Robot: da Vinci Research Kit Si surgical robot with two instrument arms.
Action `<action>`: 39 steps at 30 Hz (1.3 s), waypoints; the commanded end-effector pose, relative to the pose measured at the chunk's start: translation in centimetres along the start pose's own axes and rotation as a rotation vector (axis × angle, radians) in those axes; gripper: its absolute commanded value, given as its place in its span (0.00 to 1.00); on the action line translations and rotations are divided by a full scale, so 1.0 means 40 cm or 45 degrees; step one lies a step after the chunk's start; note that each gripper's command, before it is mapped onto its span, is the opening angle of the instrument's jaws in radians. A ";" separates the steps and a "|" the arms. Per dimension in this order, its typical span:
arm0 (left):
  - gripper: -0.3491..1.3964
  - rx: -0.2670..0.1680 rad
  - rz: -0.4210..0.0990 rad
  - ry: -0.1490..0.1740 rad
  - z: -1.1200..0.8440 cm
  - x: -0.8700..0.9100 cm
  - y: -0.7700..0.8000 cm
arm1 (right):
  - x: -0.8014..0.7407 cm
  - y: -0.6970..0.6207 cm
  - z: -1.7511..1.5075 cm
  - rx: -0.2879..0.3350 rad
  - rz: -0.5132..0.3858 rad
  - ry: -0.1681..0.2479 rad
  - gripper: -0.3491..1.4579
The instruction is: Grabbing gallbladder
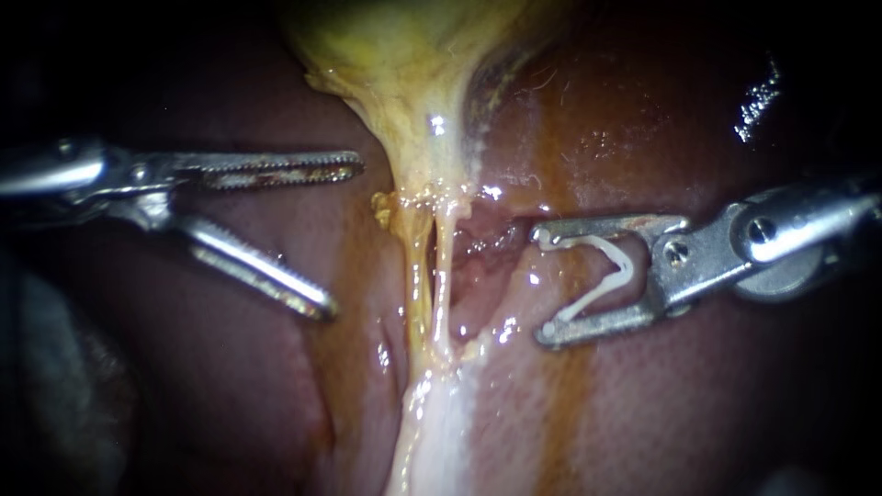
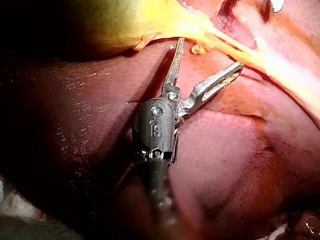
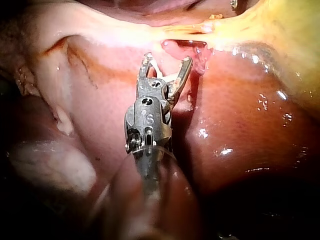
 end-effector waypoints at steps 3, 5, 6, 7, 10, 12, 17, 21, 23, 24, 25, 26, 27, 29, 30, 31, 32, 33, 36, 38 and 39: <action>0.67 0.005 0.000 -0.002 0.0020 -0.0001 -0.0018 | 0.0000 0.0000 -0.0001 0.000 0.000 0.000 0.47; 0.66 0.007 0.009 -0.002 0.0031 -0.0005 -0.0025 | 0.0000 0.0000 -0.0001 0.000 0.000 0.000 0.47; 0.65 0.008 0.002 -0.002 0.0036 -0.0008 -0.0027 | 0.0000 0.0000 0.0000 0.000 0.000 0.000 0.47; 0.64 0.010 -0.004 -0.002 0.0041 -0.0012 -0.0029 | 0.0000 0.0000 0.0000 0.000 0.000 0.000 0.47; 0.62 0.013 -0.023 -0.002 0.0051 -0.0023 -0.0030 | 0.0000 0.0000 0.0000 0.000 0.000 0.000 0.47; 0.58 0.015 -0.050 -0.002 0.0058 -0.0030 -0.0028 | 0.0000 0.0000 0.0000 0.000 0.000 0.000 0.47; 0.52 0.019 -0.088 -0.003 0.0069 -0.0052 -0.0026 | 0.0001 0.0000 0.0001 0.000 0.000 0.000 0.47; 0.44 0.019 -0.115 0.001 0.0070 -0.0063 -0.0026 | 0.0001 0.0001 0.0001 0.000 0.000 0.000 0.47; 0.39 0.019 -0.130 -0.003 0.0068 -0.0063 -0.0025 | 0.0001 0.0001 0.0001 0.000 0.000 0.000 0.47; 0.36 0.018 -0.137 -0.003 0.0065 -0.0063 -0.0025 | 0.0001 0.0001 0.0001 0.000 0.000 0.000 0.47; 0.32 0.017 -0.145 -0.003 0.0063 -0.0063 -0.0025 | 0.0001 0.0001 0.0001 0.000 0.000 0.000 0.47; 0.28 0.016 -0.152 -0.003 0.0061 -0.0063 -0.0025 | 0.0001 0.0001 0.0001 0.000 0.000 0.000 0.47; 0.22 0.015 -0.160 -0.003 0.0057 -0.0062 -0.0025 | 0.0001 0.0001 0.0001 0.000 0.000 0.000 0.47; 0.14 0.013 -0.183 -0.003 0.0052 -0.0060 -0.0025 | 0.0001 0.0001 0.0001 0.000 0.000 0.000 0.47; 0.08 0.012 -0.183 -0.004 0.0049 -0.0060 -0.0025 | 0.0001 0.0001 0.0001 0.000 0.000 0.000 0.47; 0.02 0.012 -0.199 -0.004 0.0047 -0.0059 -0.0025 | 0.0001 0.0001 0.0001 0.000 0.000 0.000 0.47; 0.00 0.011 -0.199 -0.004 0.0045 -0.0058 -0.0024 | 0.0001 0.0001 0.0001 0.000 0.000 0.000 0.47; 0.00 0.011 -0.214 -0.004 0.0043 -0.0057 -0.0022 | 0.0001 0.0001 0.0001 0.000 0.000 0.000 0.47; 0.00 0.010 -0.232 -0.003 0.0040 -0.0049 -0.0017 | 0.0001 0.0001 0.0001 0.000 0.000 0.000 0.47; 0.00 0.010 -0.233 -0.003 0.0038 -0.0044 -0.0015 | 0.0001 0.0001 0.0001 0.000 0.000 0.000 0.47; 0.00 0.009 -0.234 -0.003 0.0036 -0.0041 -0.0012 | 0.0000 0.0001 0.0001 0.000 0.000 0.000 0.47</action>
